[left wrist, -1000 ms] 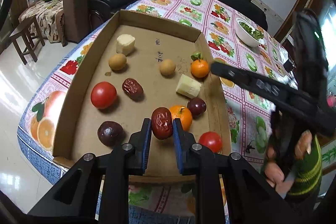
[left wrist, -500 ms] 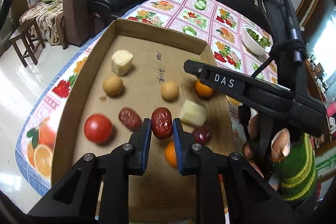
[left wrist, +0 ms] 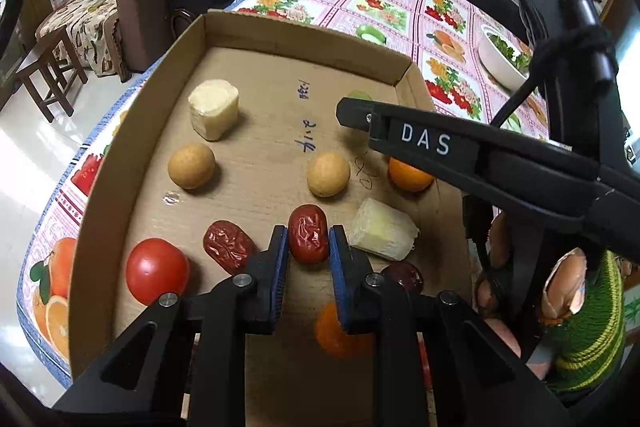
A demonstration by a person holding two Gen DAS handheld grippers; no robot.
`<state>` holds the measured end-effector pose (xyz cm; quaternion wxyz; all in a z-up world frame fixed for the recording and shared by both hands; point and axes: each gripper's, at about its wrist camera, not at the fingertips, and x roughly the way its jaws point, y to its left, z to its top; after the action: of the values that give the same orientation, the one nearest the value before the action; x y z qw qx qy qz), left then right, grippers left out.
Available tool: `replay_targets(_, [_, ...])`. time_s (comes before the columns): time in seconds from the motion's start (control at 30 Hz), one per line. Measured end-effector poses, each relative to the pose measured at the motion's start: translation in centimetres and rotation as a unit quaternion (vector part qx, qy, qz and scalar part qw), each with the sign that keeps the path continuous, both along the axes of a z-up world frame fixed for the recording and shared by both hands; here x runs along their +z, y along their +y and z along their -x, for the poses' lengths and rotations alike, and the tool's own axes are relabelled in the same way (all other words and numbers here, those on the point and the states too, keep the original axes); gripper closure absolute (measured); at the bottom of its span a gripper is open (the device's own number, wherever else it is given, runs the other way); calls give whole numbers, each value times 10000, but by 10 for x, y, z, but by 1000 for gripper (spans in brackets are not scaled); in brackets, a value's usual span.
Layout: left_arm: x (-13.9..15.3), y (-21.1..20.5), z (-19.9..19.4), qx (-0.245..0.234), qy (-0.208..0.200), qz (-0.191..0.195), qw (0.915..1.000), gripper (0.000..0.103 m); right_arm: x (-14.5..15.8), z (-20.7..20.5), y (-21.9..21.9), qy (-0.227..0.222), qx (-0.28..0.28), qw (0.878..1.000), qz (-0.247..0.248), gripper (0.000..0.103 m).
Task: Organize fruits
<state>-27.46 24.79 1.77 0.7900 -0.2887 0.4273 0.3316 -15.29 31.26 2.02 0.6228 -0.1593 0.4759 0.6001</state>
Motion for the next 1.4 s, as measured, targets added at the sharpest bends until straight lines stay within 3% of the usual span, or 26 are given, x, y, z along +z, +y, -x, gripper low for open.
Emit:
replay_targets(0.3, [-4, -1, -4, 13, 107, -14, 9999, 85, -6, 0, 4, 64, 95, 9998, 174, 78])
replay_targets(0.47, [1, -3, 0, 42, 120, -68, 9999, 79, -3, 1, 0, -5, 95, 9999, 141, 75])
replay_targets(0.53, [6, -9, 5, 48, 101, -144, 9998, 77, -1, 2, -3, -16, 106, 9999, 106, 72])
replay_targets(0.63, [16, -21, 13, 74, 86, -357, 9993, 62, 6, 4, -12, -30, 114, 9999, -20, 72])
replay_targets(0.8, [27, -41, 33, 152, 52, -680, 9976, 61, 22, 9, -33, -174, 352, 9989, -245, 58])
replay_targets(0.9, [27, -53, 45, 206, 113, -793, 9966, 61, 29, 14, -45, -267, 619, 9971, -350, 55])
replay_targets(1.2, [28, -74, 79, 295, 208, -1108, 9932, 51, 43, 44, -91, -849, 1805, 9774, -693, 43])
replay_targets(1.27, [28, -79, 87, 359, 197, -1221, 9917, 46, 49, 51, -102, -1009, 2099, 9682, -917, 40])
replay_targets(1.4, [27, -88, 98, 378, 195, -1404, 9892, 46, 56, 64, -121, -1415, 2534, 9486, -1262, 29])
